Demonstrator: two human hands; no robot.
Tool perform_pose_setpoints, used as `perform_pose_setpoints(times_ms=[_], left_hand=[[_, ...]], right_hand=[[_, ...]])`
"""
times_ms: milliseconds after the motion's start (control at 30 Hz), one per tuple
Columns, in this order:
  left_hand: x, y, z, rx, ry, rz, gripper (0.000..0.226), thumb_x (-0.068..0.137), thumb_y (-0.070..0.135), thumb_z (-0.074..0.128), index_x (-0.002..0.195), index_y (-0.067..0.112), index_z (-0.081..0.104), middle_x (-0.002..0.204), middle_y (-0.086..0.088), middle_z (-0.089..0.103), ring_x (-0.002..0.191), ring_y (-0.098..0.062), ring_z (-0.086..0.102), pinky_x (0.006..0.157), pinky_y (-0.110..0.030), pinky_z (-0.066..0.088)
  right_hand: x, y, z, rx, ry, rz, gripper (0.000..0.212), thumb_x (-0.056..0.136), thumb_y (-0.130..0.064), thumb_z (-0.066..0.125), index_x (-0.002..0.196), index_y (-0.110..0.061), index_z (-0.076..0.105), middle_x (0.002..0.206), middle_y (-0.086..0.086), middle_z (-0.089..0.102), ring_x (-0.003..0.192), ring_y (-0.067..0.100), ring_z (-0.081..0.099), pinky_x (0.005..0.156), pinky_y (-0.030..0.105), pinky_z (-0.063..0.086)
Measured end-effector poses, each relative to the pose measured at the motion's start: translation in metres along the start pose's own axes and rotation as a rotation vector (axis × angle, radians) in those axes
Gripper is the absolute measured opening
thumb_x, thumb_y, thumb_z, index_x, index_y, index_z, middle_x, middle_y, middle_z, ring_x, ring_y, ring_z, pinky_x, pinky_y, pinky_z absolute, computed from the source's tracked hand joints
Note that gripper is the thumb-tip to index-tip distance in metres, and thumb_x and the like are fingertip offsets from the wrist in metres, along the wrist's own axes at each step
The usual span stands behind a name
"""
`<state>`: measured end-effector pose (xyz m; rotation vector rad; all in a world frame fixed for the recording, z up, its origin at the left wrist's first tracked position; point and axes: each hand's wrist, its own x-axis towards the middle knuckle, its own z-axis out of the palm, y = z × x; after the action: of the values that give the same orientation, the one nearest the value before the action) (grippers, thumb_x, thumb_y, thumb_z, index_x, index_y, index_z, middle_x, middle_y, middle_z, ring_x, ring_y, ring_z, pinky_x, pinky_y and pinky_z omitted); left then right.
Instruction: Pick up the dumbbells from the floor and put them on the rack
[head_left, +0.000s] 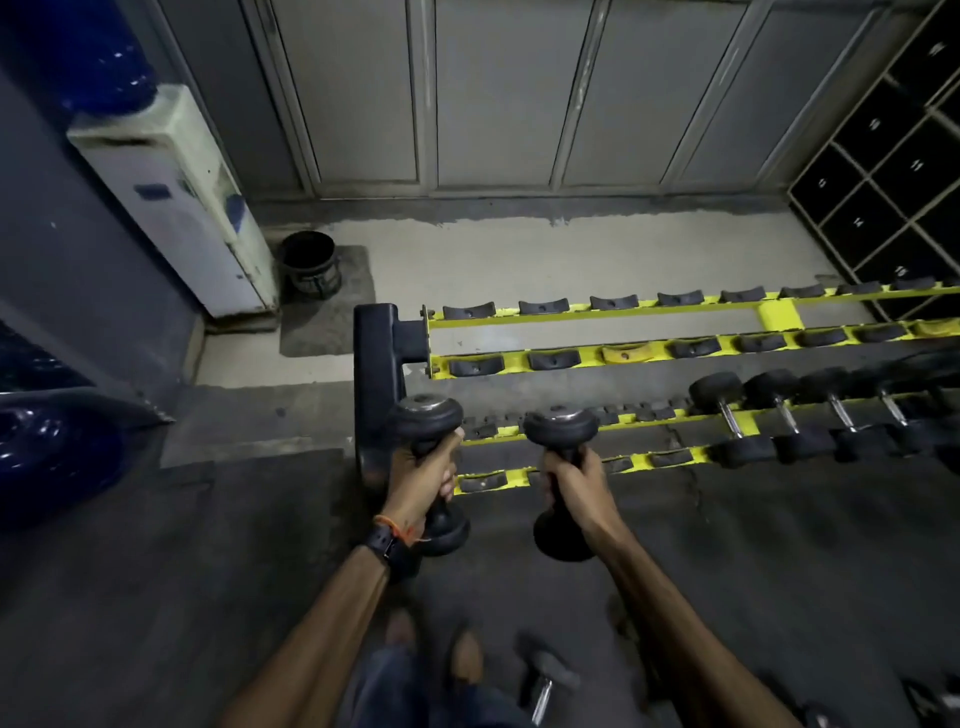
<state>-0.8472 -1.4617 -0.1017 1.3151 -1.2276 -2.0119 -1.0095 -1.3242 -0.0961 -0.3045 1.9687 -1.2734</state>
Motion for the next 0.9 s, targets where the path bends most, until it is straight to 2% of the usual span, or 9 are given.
perform_pose_setpoints(times_ms=[100,200,267,333,433,600,700,833,900], left_hand=[[0.058,0.028,0.01,0.025,-0.029,0.0,0.045,0.095,0.037,0.078,0.067,0.011,0.053,0.051,-0.004,0.039,0.039,-0.015,0.037,0.051,-0.027,0.032],[0.129,0.054,0.017,0.068,-0.066,-0.022,0.051,0.093,0.041,0.079,0.055,0.022,0.05,0.05,-0.002,0.041,0.042,-0.016,0.039,0.051,-0.027,0.034],[0.162,0.066,0.023,0.081,-0.101,-0.044,0.044,0.093,0.036,0.08,0.059,0.02,0.057,0.052,-0.002,0.046,0.042,-0.015,0.042,0.05,-0.026,0.037],[0.194,0.074,0.031,0.063,-0.111,-0.068,0.027,0.093,0.03,0.08,0.075,0.012,0.069,0.052,0.0,0.051,0.043,-0.014,0.044,0.05,-0.024,0.038],[0.247,0.07,0.048,0.035,-0.097,-0.139,0.023,0.093,0.025,0.08,0.101,0.004,0.077,0.054,0.002,0.052,0.045,-0.013,0.045,0.048,-0.025,0.038],[0.331,0.043,0.081,0.079,-0.041,-0.218,0.022,0.095,0.029,0.077,0.089,0.009,0.071,0.056,0.003,0.054,0.048,-0.014,0.048,0.048,-0.025,0.042],[0.379,0.028,0.096,0.078,-0.007,-0.23,0.018,0.099,0.026,0.073,0.091,0.011,0.065,0.059,0.004,0.055,0.051,-0.014,0.049,0.052,-0.027,0.043],[0.457,0.003,0.12,0.138,0.083,-0.247,0.018,0.1,0.027,0.071,0.091,0.015,0.063,0.061,0.005,0.054,0.053,-0.015,0.049,0.055,-0.029,0.042],[0.49,-0.005,0.126,0.176,0.118,-0.249,0.022,0.1,0.03,0.072,0.085,0.017,0.063,0.06,0.004,0.055,0.052,-0.016,0.049,0.055,-0.03,0.042]], right_hand=[[0.05,-0.035,0.015,0.002,0.006,0.008,0.014,0.08,-0.02,0.061,0.073,-0.011,0.054,0.059,0.01,0.05,0.052,0.025,0.046,0.058,0.041,0.036],[0.111,-0.062,0.03,-0.01,0.027,0.013,0.02,0.08,-0.022,0.06,0.062,-0.019,0.053,0.058,0.011,0.049,0.055,0.023,0.045,0.059,0.041,0.035],[0.141,-0.074,0.031,0.0,0.028,0.018,0.021,0.079,-0.026,0.061,0.06,-0.021,0.053,0.059,0.012,0.048,0.057,0.023,0.044,0.061,0.042,0.035],[0.175,-0.083,0.029,-0.023,0.054,0.032,0.017,0.076,-0.03,0.062,0.065,-0.021,0.054,0.058,0.01,0.049,0.056,0.023,0.046,0.061,0.042,0.036],[0.232,-0.09,0.02,-0.029,0.059,0.027,0.011,0.091,-0.021,0.062,0.084,-0.016,0.054,0.061,0.004,0.05,0.055,0.019,0.047,0.055,0.035,0.039],[0.341,-0.081,0.003,-0.137,0.022,0.065,0.004,0.101,-0.01,0.055,0.103,-0.011,0.052,0.066,0.007,0.051,0.051,0.016,0.048,0.046,0.029,0.045],[0.405,-0.071,0.002,-0.203,-0.019,0.1,0.015,0.098,-0.015,0.058,0.111,-0.008,0.056,0.07,0.008,0.056,0.056,0.019,0.052,0.051,0.031,0.047],[0.509,-0.027,-0.001,-0.25,-0.027,0.168,0.038,0.074,-0.047,0.064,0.108,-0.03,0.059,0.084,0.004,0.066,0.072,0.024,0.062,0.069,0.045,0.056],[0.549,-0.008,0.001,-0.263,-0.041,0.199,0.039,0.071,-0.051,0.063,0.103,-0.028,0.058,0.084,0.006,0.066,0.071,0.025,0.061,0.068,0.044,0.054]])
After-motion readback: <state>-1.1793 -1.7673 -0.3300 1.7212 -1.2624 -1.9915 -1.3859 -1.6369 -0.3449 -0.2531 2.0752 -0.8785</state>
